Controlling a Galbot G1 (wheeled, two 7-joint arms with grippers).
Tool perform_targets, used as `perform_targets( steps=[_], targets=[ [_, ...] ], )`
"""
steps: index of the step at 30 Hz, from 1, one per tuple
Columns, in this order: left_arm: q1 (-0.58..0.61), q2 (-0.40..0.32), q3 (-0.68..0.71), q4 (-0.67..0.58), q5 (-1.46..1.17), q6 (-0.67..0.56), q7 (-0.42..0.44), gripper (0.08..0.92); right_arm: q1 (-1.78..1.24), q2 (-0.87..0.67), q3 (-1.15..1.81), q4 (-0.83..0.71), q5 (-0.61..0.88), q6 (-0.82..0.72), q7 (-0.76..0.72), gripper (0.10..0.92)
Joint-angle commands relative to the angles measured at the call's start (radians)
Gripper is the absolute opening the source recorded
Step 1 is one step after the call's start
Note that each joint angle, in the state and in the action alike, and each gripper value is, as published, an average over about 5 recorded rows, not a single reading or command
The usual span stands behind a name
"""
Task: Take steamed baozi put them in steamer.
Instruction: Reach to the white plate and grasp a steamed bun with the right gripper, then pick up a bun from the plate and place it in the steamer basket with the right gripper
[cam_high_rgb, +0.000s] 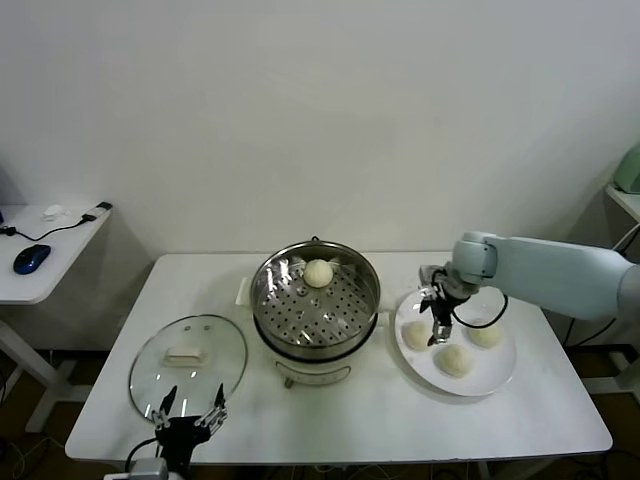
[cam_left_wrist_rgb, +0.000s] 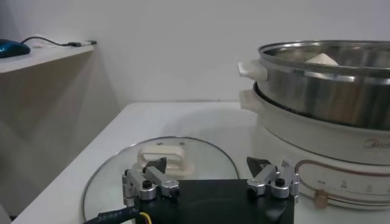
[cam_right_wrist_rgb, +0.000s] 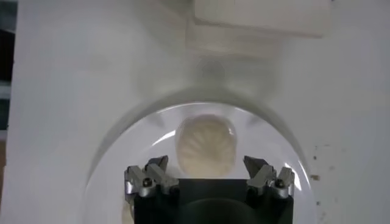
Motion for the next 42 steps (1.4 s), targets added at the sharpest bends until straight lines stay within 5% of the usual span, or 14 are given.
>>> perform_targets(
  steps=[1, 15, 25, 33, 42],
  targets=[
    [0.002, -0.001, 0.003, -0.001, -0.002, 0.002, 0.000, 0.823, -0.124, 0.030, 0.083, -0.077, -0.025, -0.051, 0.021, 0.823],
    [0.010, -0.001, 0.007, -0.022, -0.003, 0.005, -0.002, 0.823, -0.076, 0.020, 0.098, -0.044, -0.042, -0.041, -0.009, 0.671],
    [0.009, -0.006, 0.024, -0.056, -0.003, 0.024, -0.003, 0.823, 0.399, -0.024, -0.124, 0.058, 0.079, 0.079, -0.217, 0.662],
    [0.012, 0.003, 0.024, -0.076, -0.015, 0.039, -0.004, 0.823, 0.714, 0.120, -0.157, 0.109, 0.314, 0.082, -0.302, 0.662],
    [0.005, 0.008, 0.021, -0.095, -0.030, 0.047, 0.000, 0.823, 0.574, 0.392, -0.048, 0.187, 0.472, -0.086, -0.098, 0.662]
  ],
)
